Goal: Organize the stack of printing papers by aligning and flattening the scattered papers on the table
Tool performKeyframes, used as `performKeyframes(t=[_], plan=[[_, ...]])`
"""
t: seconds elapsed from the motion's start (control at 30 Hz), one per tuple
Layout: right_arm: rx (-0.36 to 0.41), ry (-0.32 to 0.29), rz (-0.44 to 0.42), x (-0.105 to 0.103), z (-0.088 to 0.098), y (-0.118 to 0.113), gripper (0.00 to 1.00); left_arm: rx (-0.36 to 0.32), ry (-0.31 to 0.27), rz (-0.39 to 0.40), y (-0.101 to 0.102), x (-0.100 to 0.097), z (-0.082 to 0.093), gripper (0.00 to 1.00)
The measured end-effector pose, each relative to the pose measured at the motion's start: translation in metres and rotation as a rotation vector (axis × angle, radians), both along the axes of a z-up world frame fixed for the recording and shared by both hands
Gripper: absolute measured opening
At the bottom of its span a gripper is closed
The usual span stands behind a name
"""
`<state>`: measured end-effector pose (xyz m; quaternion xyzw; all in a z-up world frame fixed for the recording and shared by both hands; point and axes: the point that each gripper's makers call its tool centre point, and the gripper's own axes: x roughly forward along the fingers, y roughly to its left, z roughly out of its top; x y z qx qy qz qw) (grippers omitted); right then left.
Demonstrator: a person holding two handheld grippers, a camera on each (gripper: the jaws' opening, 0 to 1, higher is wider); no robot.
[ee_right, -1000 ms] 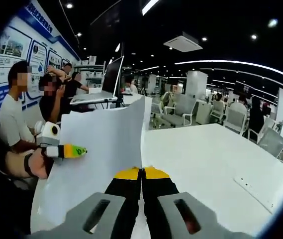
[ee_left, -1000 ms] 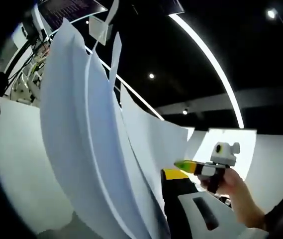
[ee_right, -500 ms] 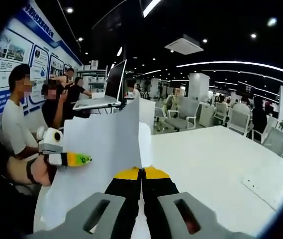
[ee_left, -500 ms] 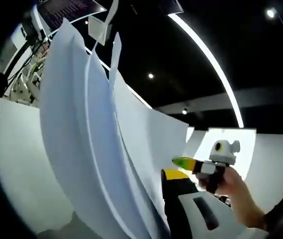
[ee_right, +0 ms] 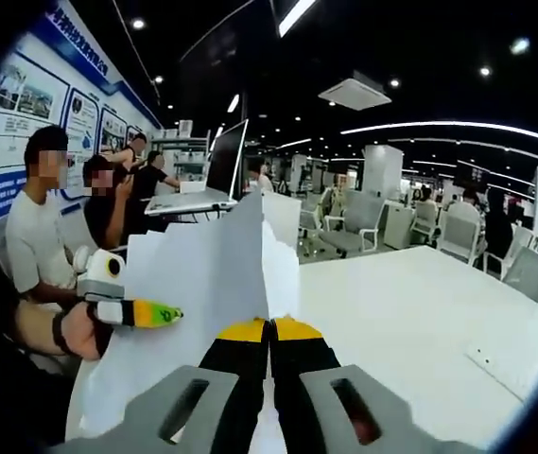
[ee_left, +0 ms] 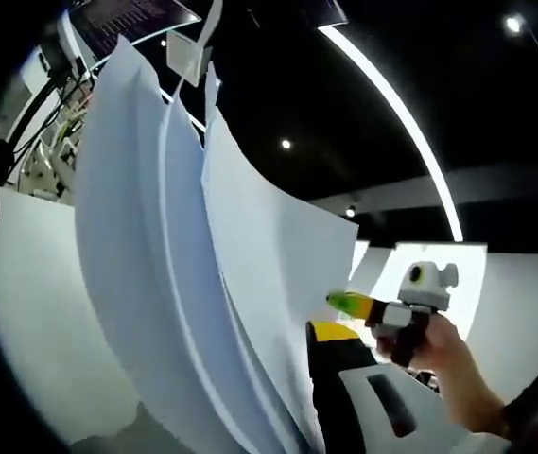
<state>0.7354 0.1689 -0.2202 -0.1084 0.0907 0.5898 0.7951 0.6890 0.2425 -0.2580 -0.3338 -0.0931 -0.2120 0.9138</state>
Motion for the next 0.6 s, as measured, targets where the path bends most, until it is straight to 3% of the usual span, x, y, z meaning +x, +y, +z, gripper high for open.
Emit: performKeyframes(t=[0.6], plan=[[-0.011,-0.018,0.014,-0.0047,-0.0033,0.0034,0.00,0.004,-0.005,0.008,-0.0013,-0.0011,0.0007,0.16]])
